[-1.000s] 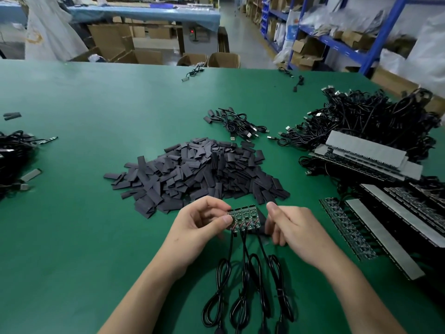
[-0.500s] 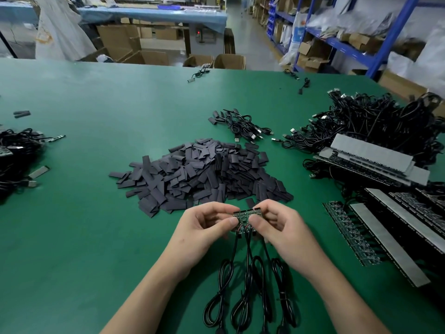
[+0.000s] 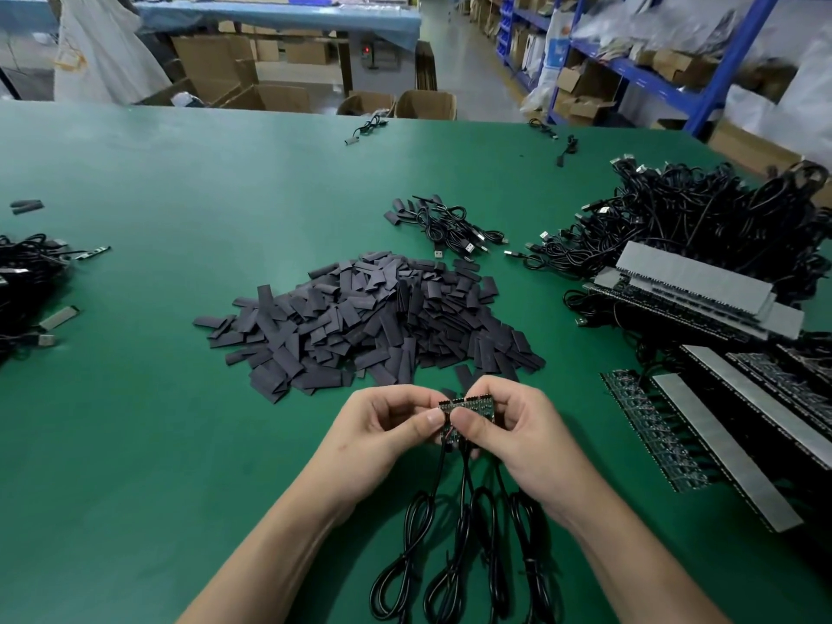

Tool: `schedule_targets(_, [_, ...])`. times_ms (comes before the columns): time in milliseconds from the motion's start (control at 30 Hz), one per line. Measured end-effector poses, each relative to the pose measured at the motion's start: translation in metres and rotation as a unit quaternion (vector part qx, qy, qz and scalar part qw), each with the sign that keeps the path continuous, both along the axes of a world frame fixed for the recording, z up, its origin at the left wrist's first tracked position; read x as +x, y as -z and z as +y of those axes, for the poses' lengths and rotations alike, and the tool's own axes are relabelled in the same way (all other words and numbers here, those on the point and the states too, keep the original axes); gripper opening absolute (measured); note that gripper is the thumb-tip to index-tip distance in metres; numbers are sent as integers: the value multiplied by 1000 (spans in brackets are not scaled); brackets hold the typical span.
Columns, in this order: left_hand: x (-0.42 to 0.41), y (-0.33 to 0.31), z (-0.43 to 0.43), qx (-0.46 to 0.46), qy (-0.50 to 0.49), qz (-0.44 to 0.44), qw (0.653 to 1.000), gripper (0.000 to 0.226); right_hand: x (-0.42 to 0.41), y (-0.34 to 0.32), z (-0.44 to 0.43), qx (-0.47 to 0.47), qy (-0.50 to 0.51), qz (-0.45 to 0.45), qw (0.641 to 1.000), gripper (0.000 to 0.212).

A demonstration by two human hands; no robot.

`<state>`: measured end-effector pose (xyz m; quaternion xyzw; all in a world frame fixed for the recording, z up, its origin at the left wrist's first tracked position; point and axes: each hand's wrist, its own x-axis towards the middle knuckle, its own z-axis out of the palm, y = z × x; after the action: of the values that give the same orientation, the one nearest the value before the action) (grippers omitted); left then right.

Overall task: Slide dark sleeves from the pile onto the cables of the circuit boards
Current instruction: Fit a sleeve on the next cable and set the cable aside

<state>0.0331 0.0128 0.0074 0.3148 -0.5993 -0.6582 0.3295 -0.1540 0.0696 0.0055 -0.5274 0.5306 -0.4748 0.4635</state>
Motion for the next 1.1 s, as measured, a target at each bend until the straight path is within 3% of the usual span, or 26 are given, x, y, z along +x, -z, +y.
schedule_targets(267, [-3, 1, 2, 21, -28, -10, 999, 15, 2, 3, -3, 20, 1, -76, 997, 18])
schedule_targets(533, [-8, 0, 8, -18, -104, -30, 994, 9, 8, 2, -2, -15, 53, 20, 998, 19])
schedule_targets(800, [-8, 0, 7, -24, -95, -7, 995, 20, 11, -1, -1, 4, 18, -99, 995, 11])
schedule_targets(1100, [-10, 4, 8, 26, -81, 48, 995, 18, 16, 0, -3, -3, 19, -149, 989, 12])
